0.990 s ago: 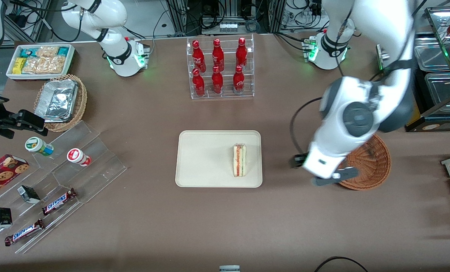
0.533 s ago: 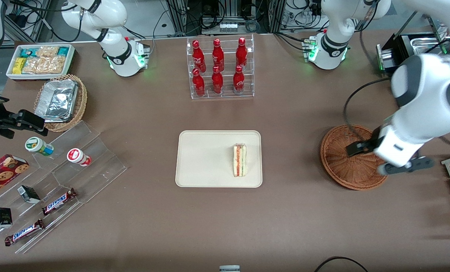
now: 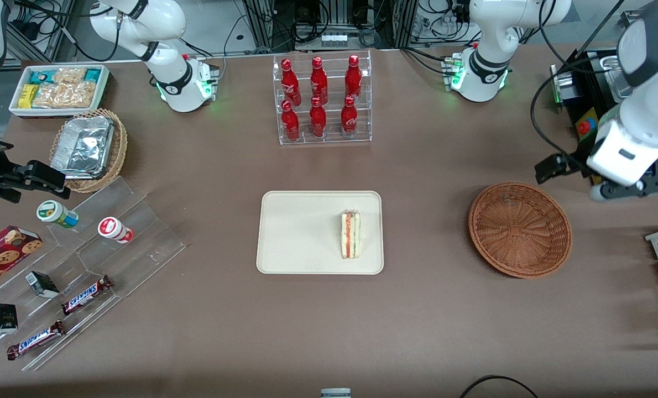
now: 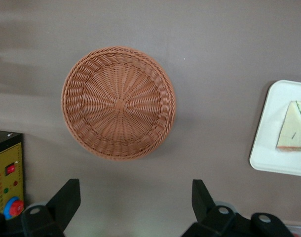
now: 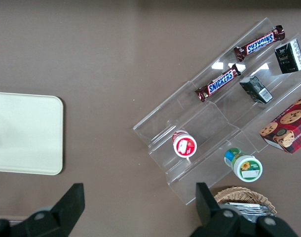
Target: Place sandwich from basket to tray
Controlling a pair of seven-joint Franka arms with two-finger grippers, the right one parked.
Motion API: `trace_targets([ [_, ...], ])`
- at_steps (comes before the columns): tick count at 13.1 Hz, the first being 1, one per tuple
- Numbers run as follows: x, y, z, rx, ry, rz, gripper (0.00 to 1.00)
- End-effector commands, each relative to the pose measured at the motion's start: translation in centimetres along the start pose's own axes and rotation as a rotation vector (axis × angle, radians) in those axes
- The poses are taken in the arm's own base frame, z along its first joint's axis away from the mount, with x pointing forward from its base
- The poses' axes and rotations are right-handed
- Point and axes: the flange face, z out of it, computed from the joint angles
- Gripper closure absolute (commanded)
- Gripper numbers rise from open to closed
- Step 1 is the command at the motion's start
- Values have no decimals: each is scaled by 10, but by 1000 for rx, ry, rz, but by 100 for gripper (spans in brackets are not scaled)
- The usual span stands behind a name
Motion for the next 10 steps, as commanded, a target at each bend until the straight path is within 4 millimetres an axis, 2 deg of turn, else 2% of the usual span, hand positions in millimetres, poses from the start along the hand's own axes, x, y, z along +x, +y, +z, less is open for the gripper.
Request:
trace_targets([
  [1,-23,4,-18,24,5,38,0],
  [2,-24,3,-29,21,12,92,0],
  [4,-25,-2,-39,18,-2,164,0],
  [8,-25,-5,-49,14,18,161,0],
  [10,-22,-6,-45,17,18,159,0],
])
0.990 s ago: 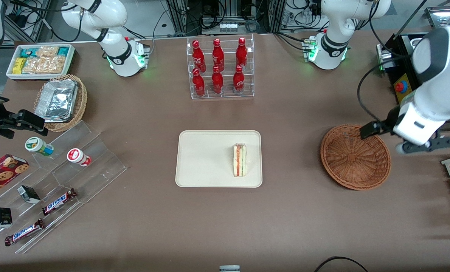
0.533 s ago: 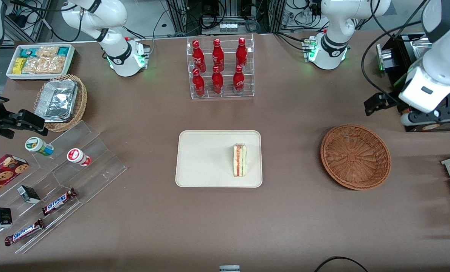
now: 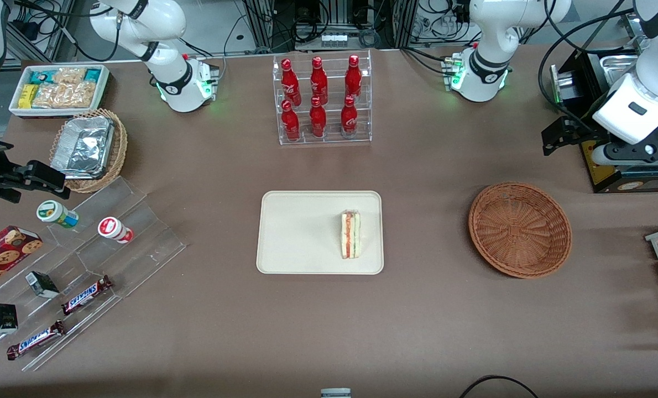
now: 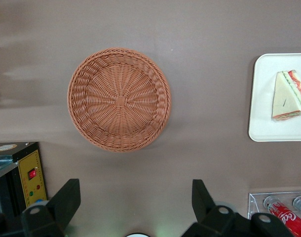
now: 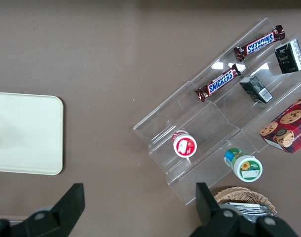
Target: Place sandwich from basket to tray
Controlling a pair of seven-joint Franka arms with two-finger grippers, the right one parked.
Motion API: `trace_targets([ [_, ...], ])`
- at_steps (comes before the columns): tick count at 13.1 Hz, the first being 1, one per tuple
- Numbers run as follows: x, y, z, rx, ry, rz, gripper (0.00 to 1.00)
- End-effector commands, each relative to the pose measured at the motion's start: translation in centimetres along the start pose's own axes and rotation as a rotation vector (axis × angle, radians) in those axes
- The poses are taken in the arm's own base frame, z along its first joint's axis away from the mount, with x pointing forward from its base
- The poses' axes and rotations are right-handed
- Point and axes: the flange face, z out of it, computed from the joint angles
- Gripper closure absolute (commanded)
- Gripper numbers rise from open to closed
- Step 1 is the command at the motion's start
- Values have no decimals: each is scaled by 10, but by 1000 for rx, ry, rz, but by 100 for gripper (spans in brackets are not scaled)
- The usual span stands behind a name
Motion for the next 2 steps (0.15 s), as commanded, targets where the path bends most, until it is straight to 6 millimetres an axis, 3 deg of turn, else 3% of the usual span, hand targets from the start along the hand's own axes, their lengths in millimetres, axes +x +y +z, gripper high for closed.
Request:
trace_targets([
  [1,0,-5,-4,8,-1,9,0],
  [2,-1,-5,-6,5,-1,8,0],
])
